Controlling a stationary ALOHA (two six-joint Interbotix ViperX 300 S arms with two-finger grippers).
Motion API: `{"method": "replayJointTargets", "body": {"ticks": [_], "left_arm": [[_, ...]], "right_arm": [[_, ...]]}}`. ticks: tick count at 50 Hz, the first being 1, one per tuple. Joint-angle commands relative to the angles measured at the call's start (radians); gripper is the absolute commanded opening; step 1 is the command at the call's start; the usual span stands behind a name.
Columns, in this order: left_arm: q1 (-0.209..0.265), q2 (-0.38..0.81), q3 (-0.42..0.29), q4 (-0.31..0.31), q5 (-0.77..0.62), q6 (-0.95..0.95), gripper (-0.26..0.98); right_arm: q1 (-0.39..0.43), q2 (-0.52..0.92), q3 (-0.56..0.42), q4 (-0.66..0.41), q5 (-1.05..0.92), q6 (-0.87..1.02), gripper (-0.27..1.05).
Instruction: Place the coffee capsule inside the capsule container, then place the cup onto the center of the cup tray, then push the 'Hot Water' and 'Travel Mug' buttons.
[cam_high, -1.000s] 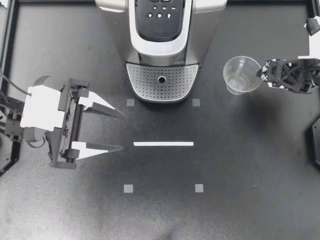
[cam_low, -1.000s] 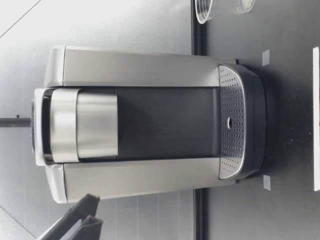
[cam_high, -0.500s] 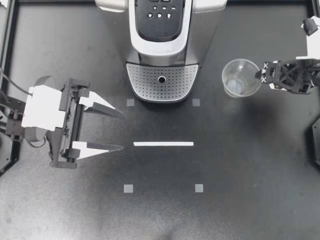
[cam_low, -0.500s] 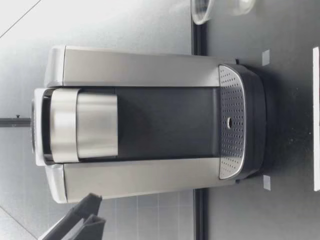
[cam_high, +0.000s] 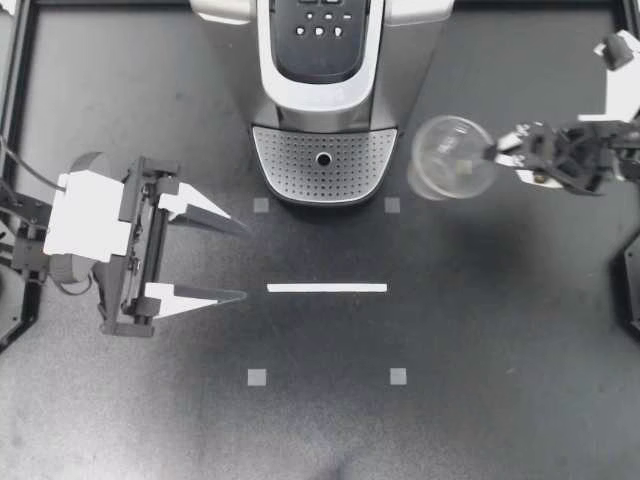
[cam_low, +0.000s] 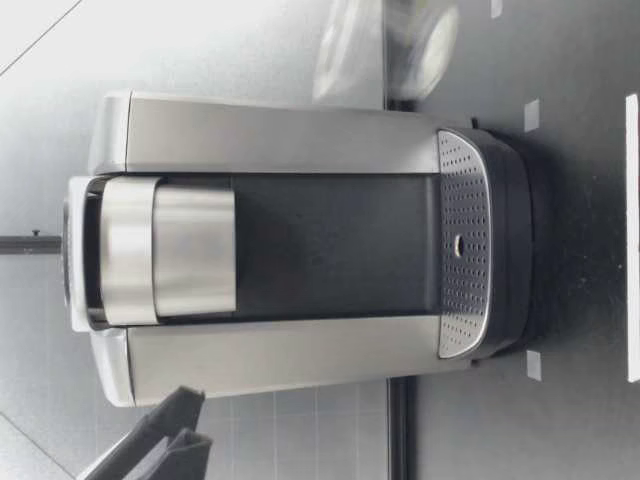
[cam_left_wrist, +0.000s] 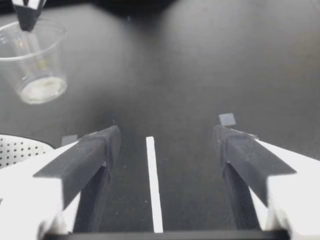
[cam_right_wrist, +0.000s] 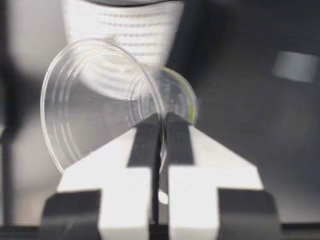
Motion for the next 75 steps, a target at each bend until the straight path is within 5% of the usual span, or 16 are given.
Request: {"method": "replayJointTargets", "body": {"ticks": [1,37,75], "left_arm": [[0.003,-0.006,-0.012,0.000,-0.005,0.002,0.62],[0.003,-0.015,0.015,-0.003,-0.012,0.000,0.62],[0.003,-0.051,0.044,-0.003,-0.014,0.000,0.62]], "right_arm": [[0.023,0.038,-0.060,0.002,-0.035,0.005,0.07],[0.040,0.408,-0.333,-0.005,-0.100,0.002,0.07],[0.041,0.489,-0.407,-0.006,-0.077,0.003,0.08]]}}
